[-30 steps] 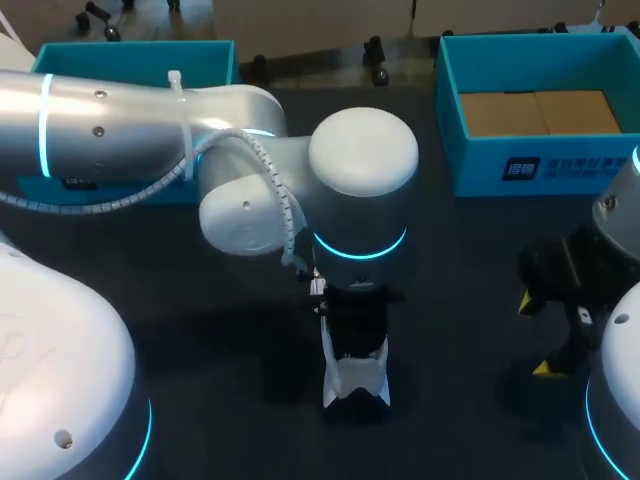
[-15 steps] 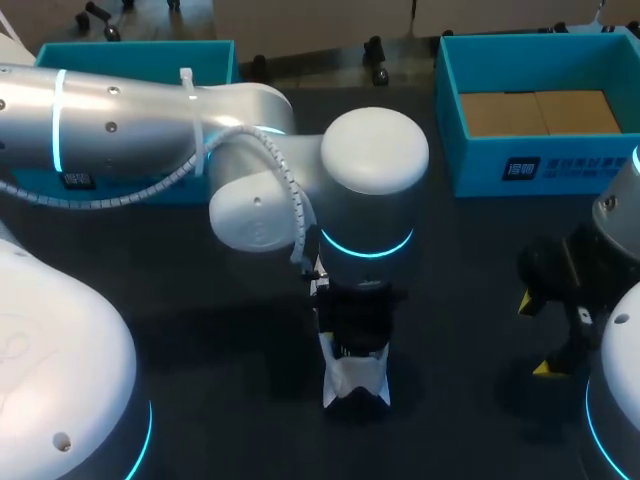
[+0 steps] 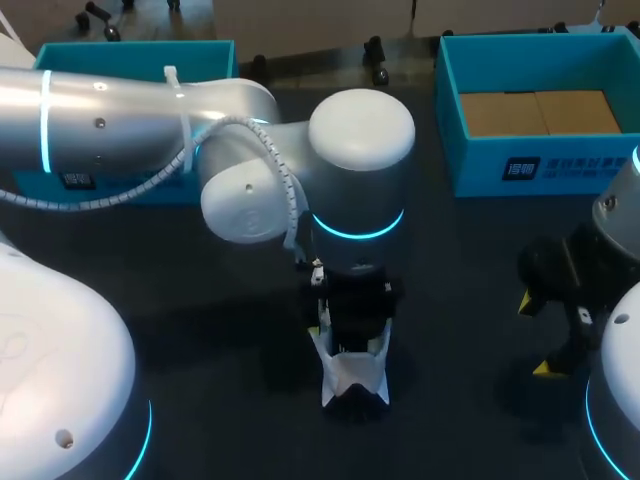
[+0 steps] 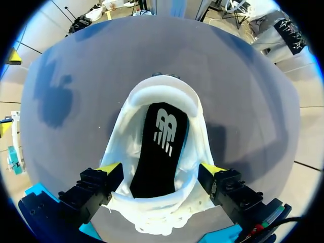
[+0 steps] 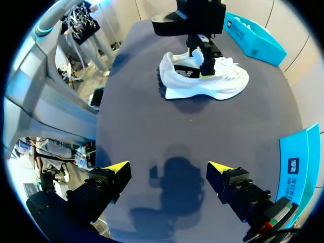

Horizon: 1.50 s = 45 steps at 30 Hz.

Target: Take the shoe out of the shoebox, open the shoe tongue, remove and reinsert the insole, then place the shoe into the shoebox

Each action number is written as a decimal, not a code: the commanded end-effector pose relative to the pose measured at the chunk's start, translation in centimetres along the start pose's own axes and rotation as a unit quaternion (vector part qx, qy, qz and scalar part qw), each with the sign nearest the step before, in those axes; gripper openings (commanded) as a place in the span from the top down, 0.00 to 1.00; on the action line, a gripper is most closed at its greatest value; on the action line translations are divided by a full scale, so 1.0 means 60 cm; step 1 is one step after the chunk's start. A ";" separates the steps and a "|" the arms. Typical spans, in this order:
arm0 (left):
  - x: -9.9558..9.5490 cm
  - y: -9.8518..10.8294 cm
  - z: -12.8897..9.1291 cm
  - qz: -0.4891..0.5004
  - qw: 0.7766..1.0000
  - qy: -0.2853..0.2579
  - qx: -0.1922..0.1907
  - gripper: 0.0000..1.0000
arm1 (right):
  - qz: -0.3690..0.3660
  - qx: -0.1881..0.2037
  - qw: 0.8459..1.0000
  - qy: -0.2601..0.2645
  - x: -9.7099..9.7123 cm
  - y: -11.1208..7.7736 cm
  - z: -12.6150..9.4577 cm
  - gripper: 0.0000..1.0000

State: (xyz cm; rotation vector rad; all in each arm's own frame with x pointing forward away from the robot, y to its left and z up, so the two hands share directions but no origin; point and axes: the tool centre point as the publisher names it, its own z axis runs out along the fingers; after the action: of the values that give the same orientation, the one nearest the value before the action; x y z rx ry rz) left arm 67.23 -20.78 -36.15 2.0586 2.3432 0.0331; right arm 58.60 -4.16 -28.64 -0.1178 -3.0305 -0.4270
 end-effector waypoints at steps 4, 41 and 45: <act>0.002 0.014 -0.007 0.012 1.000 -0.002 0.022 0.00 | 0.000 0.000 1.000 -0.001 0.002 -0.001 0.001 0.00; -0.015 0.066 -0.063 0.012 1.000 -0.017 -0.020 0.00 | 0.000 0.000 1.000 -0.001 0.002 -0.001 0.001 0.00; -0.018 0.089 -0.089 0.003 0.999 -0.024 -0.030 0.00 | 0.000 0.000 1.000 -0.001 0.002 -0.001 0.001 0.00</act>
State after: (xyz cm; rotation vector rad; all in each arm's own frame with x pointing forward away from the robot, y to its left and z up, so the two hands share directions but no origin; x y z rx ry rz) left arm 72.27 -21.81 -31.99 2.0161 2.2791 0.0571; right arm 58.60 -4.16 -28.63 -0.1178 -3.0306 -0.4270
